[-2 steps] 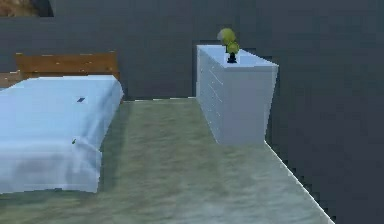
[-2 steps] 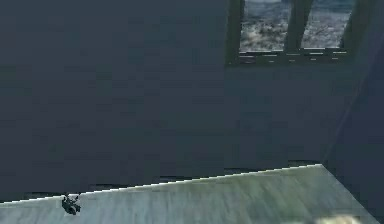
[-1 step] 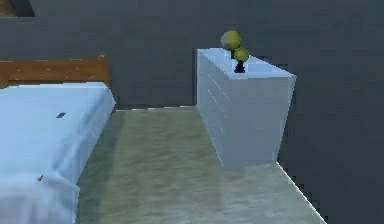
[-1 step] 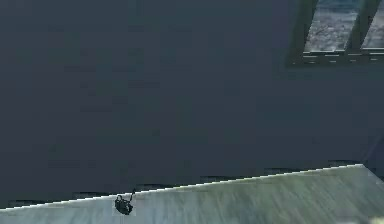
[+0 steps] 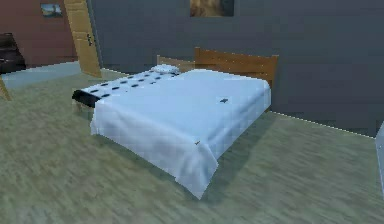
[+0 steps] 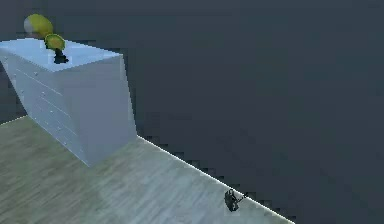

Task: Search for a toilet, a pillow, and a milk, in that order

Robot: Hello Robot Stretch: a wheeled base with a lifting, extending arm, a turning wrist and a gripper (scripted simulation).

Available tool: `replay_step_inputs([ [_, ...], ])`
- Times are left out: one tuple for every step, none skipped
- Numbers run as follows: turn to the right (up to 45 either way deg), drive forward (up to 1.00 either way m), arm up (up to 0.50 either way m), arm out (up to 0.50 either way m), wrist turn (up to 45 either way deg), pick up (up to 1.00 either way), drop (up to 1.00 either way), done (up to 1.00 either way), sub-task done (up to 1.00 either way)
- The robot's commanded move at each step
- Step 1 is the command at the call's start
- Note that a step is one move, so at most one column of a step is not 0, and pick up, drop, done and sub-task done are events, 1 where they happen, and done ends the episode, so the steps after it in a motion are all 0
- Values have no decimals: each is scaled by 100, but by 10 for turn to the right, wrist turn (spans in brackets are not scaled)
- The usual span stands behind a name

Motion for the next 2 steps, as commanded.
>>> replay_step_inputs([
  [-60,0,0,0,0,0,0,0,0],
  [0,35,0,0,0,0,0,0,0],
])
